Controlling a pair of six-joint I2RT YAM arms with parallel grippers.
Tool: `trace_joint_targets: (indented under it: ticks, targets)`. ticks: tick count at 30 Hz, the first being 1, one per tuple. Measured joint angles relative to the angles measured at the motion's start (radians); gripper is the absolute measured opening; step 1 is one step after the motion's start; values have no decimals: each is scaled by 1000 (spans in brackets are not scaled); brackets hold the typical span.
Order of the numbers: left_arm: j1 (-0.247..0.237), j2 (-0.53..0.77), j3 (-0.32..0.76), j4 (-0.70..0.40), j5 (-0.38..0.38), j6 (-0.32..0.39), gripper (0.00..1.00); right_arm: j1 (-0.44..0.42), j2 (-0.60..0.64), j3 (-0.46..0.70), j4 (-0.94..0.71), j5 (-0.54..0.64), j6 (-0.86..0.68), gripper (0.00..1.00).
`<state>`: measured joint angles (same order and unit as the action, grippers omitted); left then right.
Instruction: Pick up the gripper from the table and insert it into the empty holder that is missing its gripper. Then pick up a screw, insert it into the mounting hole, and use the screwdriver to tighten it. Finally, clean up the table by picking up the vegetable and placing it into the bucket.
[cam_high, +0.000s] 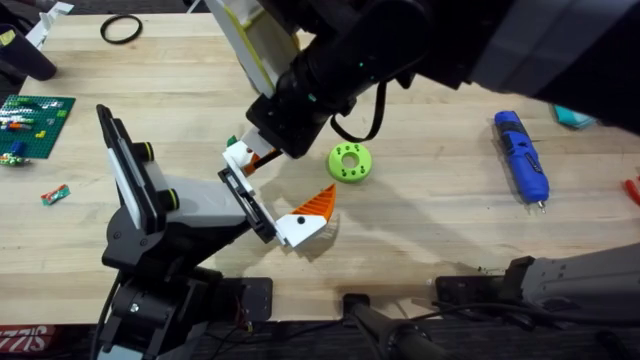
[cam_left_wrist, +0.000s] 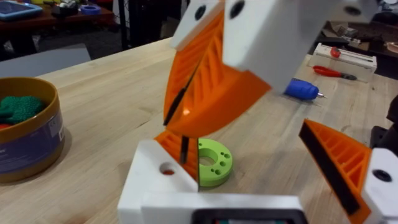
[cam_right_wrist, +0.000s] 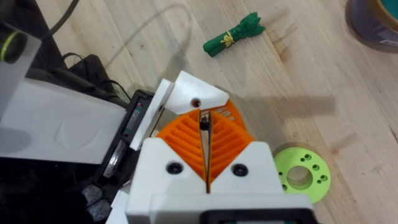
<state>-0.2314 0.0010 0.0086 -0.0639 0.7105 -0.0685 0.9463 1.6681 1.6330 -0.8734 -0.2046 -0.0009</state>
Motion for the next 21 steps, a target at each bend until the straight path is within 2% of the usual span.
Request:
trace_joint_targets:
  ticks: [21]
  targets:
    - [0,0,0,0,0,-4,990,0,-36,4,4,0,-37,4]
